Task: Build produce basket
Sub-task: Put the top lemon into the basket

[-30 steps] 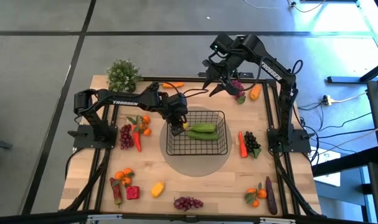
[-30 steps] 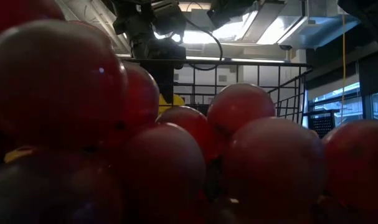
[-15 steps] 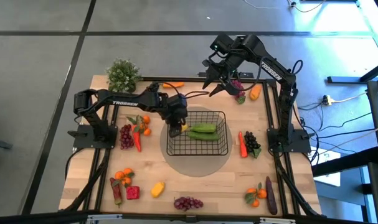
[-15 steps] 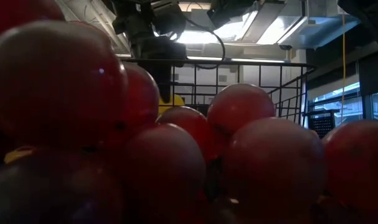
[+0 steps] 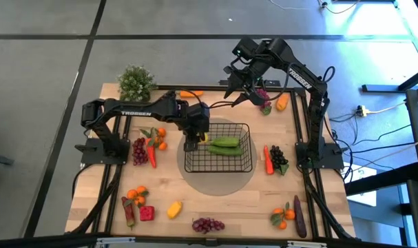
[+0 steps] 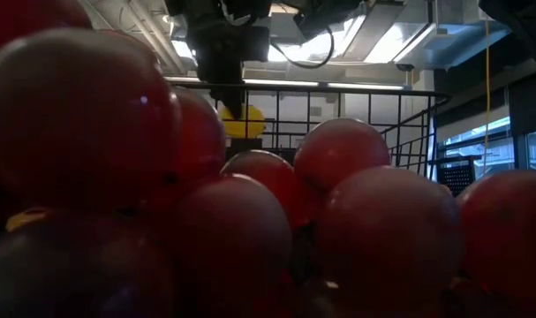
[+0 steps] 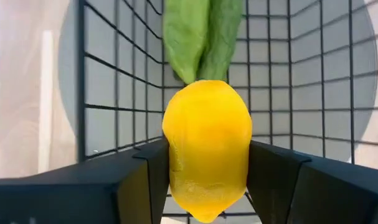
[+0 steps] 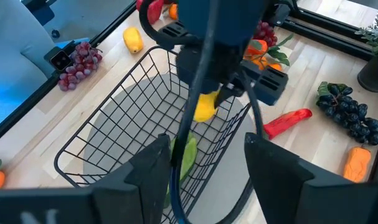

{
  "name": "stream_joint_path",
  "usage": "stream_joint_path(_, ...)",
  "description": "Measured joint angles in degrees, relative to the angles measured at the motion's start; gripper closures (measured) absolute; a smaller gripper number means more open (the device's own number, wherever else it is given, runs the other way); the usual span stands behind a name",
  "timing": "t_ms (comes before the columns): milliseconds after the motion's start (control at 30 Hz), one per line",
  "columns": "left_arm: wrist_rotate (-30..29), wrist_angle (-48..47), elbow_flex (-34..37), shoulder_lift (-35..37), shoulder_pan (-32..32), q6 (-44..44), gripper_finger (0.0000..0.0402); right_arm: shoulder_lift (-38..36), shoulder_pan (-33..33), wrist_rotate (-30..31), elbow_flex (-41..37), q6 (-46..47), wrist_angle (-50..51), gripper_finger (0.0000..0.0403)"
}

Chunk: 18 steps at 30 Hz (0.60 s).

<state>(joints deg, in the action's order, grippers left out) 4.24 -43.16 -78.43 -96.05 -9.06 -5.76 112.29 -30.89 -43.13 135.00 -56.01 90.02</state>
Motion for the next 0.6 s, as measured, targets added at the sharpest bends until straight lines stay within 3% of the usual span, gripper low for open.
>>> stream_joint_path(600,-2.18,0.58,-0.02,0.00,0.89,1.55,0.0232,0.00,0.00,0.00,0.00,0.00,0.00,0.0209)
